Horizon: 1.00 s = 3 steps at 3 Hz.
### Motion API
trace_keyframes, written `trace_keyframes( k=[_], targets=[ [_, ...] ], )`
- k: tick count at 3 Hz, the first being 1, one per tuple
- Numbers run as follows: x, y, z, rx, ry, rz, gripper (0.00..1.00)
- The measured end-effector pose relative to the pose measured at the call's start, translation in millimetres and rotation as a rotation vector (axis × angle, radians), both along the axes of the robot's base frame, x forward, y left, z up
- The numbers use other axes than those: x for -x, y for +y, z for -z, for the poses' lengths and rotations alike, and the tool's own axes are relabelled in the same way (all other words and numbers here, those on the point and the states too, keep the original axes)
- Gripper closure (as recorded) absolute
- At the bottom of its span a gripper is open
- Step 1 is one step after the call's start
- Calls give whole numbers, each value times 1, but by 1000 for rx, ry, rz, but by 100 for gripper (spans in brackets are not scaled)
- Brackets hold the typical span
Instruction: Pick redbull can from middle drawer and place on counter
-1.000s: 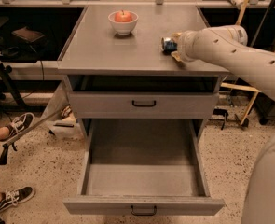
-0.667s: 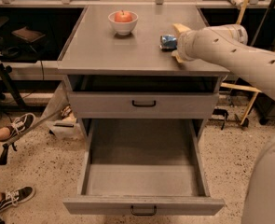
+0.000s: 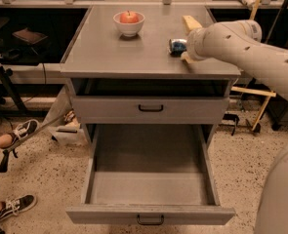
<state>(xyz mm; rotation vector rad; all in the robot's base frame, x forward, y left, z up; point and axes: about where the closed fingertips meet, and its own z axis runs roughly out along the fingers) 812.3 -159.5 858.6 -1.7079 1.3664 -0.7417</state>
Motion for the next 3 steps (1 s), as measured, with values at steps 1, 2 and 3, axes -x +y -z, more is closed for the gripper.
trace_keyframes(
  k=[1,2,3],
  targets=[
    [0,0,-5,0,0,0,0],
    [7,13,-49,47,-91,8,0],
    [37,19,-101,107,-181,26,0]
  ],
)
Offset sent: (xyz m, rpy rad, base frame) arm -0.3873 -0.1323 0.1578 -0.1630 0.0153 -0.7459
